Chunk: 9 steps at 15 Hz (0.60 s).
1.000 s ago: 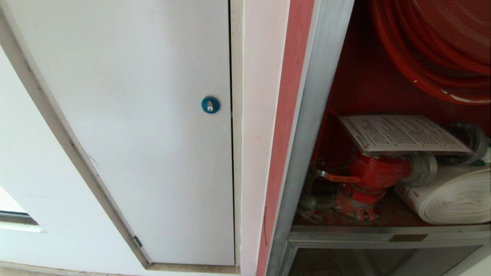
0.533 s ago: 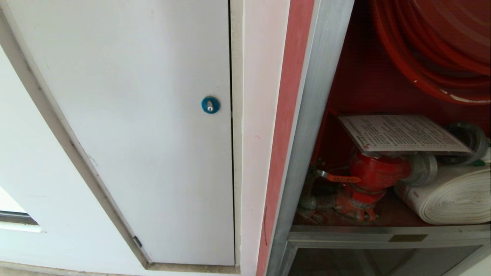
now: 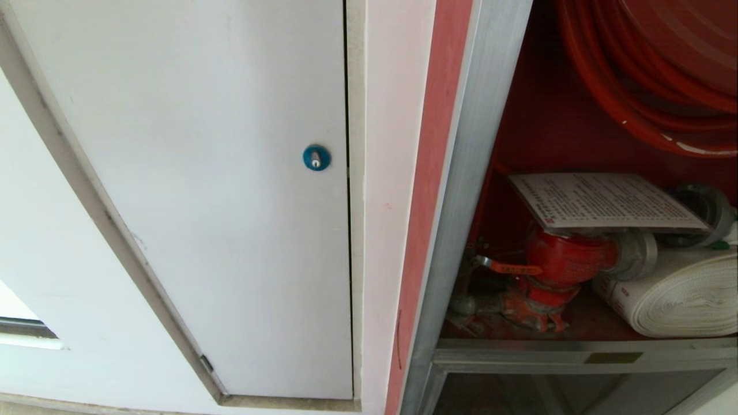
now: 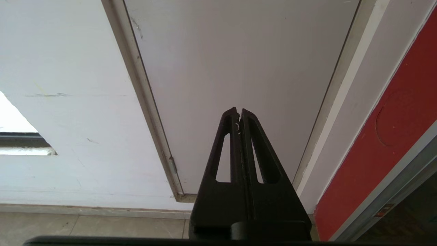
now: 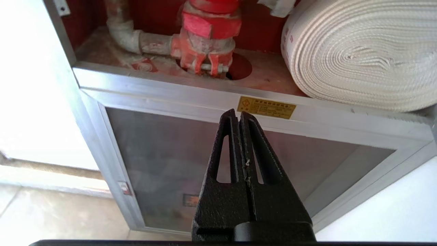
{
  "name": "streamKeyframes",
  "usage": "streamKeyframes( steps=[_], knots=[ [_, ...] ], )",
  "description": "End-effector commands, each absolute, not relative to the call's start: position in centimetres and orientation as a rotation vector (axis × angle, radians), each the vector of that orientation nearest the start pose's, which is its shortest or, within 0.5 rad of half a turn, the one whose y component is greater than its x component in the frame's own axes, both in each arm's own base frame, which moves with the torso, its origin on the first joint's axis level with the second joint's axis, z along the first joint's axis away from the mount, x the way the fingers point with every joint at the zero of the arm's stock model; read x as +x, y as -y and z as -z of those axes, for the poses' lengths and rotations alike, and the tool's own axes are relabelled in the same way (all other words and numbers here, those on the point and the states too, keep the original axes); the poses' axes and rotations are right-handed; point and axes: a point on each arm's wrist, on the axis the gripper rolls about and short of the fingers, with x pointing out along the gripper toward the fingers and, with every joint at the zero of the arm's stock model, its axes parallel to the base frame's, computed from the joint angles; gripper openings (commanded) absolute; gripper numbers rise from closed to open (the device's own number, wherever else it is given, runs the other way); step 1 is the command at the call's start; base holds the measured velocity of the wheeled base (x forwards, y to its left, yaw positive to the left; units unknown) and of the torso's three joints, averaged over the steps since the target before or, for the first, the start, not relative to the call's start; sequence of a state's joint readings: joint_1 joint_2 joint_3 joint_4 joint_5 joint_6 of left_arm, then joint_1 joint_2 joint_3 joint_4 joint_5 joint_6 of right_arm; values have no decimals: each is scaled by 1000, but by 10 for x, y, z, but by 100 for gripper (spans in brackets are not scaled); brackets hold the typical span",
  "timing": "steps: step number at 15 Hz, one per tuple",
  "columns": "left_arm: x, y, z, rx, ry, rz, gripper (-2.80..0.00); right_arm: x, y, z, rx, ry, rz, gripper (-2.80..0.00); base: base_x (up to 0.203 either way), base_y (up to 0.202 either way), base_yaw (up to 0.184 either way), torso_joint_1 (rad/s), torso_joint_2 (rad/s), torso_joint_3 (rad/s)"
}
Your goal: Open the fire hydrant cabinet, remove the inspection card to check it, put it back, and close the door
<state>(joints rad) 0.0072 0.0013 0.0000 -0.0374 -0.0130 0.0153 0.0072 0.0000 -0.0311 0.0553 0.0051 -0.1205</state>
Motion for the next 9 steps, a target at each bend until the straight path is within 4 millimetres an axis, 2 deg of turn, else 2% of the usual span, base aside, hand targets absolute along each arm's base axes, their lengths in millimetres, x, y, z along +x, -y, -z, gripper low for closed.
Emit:
streamKeyframes(
  steps=[1, 9],
  knots=[
    [-22, 0, -76, 16, 23, 6, -280, -25, 0, -78, -127, -28, -22, -280, 0, 0, 0, 0, 0, 0],
    [-22, 0, -76, 16, 22, 4, -280, -25, 0, -77, -35, -29, -16, -280, 0, 0, 0, 0, 0, 0]
  ],
)
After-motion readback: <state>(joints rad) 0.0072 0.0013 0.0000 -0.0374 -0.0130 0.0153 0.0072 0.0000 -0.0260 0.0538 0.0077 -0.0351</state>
